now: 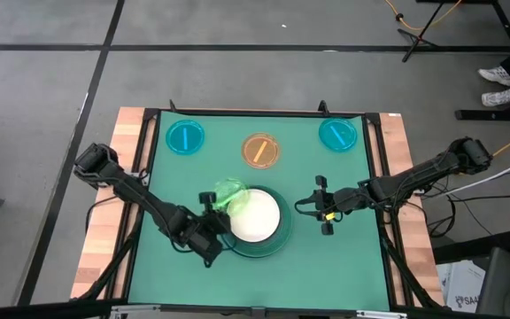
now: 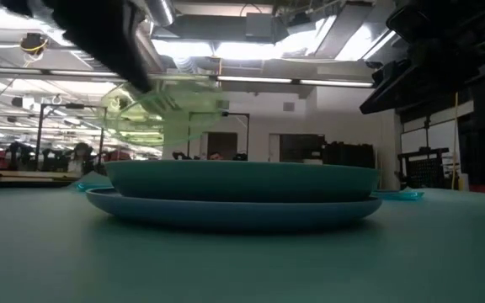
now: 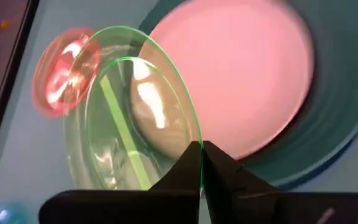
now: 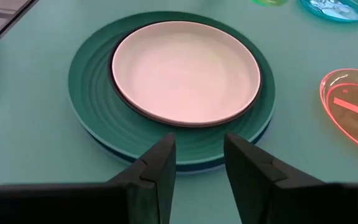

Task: Stack plastic plates
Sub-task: Stack the light green plate on top of the white plate

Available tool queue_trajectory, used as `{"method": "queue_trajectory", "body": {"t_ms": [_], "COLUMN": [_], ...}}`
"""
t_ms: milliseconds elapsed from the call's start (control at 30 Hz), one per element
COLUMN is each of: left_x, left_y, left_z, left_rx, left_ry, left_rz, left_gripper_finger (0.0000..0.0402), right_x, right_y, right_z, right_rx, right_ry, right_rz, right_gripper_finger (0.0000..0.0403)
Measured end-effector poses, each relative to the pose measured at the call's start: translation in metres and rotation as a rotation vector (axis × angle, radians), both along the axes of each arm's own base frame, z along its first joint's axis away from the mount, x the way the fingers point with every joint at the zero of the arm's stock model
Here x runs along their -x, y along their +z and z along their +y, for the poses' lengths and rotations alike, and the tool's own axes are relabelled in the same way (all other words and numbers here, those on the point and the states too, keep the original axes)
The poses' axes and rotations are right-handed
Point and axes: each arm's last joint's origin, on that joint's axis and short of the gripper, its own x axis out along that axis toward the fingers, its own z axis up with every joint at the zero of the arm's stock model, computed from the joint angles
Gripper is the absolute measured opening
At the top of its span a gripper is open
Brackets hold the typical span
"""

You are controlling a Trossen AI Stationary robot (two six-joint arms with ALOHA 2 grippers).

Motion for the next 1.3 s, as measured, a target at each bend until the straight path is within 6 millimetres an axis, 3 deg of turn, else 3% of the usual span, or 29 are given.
{"method": "queue_trajectory", "body": {"t_ms": [333, 533, 900, 1300], "left_x": [-0.019, -0.036, -0.044, -0.046], "left_y": [0.011, 0.003, -0.031, -0.040], "left_z": [-0.012, -0.024, -0.031, -0.023], "left_rx": [0.033, 0.032, 0.013, 0.042], "left_ry": [-0.145, -0.224, -0.242, -0.222], "left_rz": [-0.168, -0.236, -0.138, -0.073], "left_gripper_finger": [0.0000, 0.0000, 0.0000, 0.0000], "right_x": [0.000, 0.000, 0.000, 0.000], "right_y": [0.000, 0.000, 0.000, 0.000], "right_z": [0.000, 0.000, 0.000, 0.000], "right_rx": [0.000, 0.000, 0.001, 0.001], "right_ry": [0.000, 0.000, 0.000, 0.001], "right_rz": [0.000, 0.001, 0.004, 0.004], "right_gripper_finger": [0.0127, 0.0127, 0.0127, 0.0127]}}
